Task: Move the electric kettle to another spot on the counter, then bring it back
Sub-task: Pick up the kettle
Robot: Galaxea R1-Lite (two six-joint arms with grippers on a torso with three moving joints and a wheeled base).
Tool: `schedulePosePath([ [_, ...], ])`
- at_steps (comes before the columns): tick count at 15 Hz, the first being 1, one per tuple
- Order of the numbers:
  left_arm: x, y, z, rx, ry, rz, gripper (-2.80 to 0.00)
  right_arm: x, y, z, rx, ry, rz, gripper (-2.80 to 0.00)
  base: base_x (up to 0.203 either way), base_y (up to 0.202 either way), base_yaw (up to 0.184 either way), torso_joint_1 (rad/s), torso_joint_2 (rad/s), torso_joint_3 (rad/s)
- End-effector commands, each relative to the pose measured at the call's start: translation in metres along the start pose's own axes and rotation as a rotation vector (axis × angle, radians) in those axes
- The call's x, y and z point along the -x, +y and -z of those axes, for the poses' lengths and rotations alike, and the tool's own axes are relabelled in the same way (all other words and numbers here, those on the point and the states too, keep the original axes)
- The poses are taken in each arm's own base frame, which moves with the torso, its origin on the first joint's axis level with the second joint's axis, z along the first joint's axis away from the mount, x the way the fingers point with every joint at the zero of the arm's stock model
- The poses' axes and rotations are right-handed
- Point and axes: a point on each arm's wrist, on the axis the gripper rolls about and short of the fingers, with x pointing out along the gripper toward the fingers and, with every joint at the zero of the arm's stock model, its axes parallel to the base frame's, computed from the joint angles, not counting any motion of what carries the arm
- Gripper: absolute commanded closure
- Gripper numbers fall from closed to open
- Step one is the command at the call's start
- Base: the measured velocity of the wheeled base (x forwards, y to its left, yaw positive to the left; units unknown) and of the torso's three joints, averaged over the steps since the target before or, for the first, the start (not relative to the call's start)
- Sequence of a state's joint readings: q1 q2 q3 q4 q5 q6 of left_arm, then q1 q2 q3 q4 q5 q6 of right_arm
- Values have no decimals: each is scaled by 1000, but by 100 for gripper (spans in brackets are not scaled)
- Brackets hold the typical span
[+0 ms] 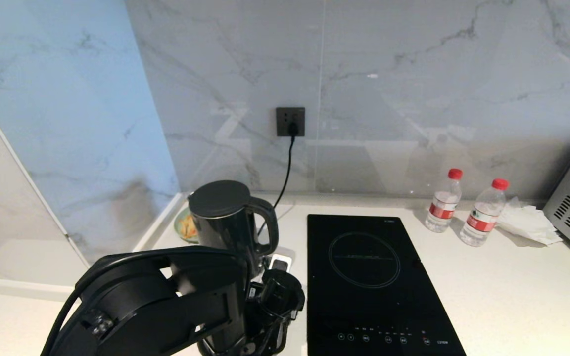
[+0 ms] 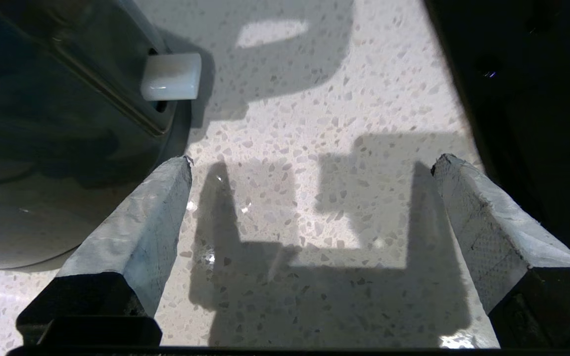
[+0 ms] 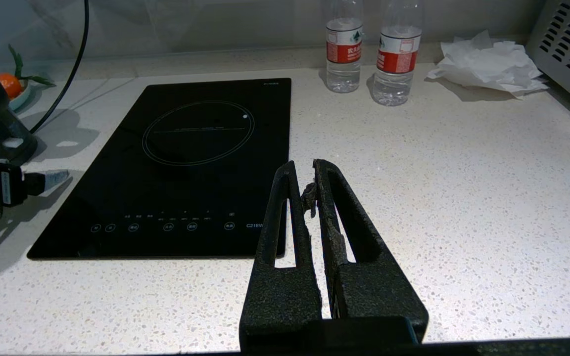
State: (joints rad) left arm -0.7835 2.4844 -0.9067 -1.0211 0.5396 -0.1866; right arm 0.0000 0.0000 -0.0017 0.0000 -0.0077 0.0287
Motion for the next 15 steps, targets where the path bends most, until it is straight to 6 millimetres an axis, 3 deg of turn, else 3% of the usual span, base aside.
schedulePosePath([
  [1,11,-1,1,24,-53,23,-280,0,0,0,0,0,0,0,0,0,0,0,0,0],
  [6,28,3,8,55,-90,53,-280,0,0,0,0,0,0,0,0,0,0,0,0,0],
  [10,41,2,-9,180,-125,80,-280,0,0,0,0,0,0,0,0,0,0,0,0,0],
  [15,52,8,-16,286,-127,91,-280,0,0,0,0,0,0,0,0,0,0,0,0,0],
])
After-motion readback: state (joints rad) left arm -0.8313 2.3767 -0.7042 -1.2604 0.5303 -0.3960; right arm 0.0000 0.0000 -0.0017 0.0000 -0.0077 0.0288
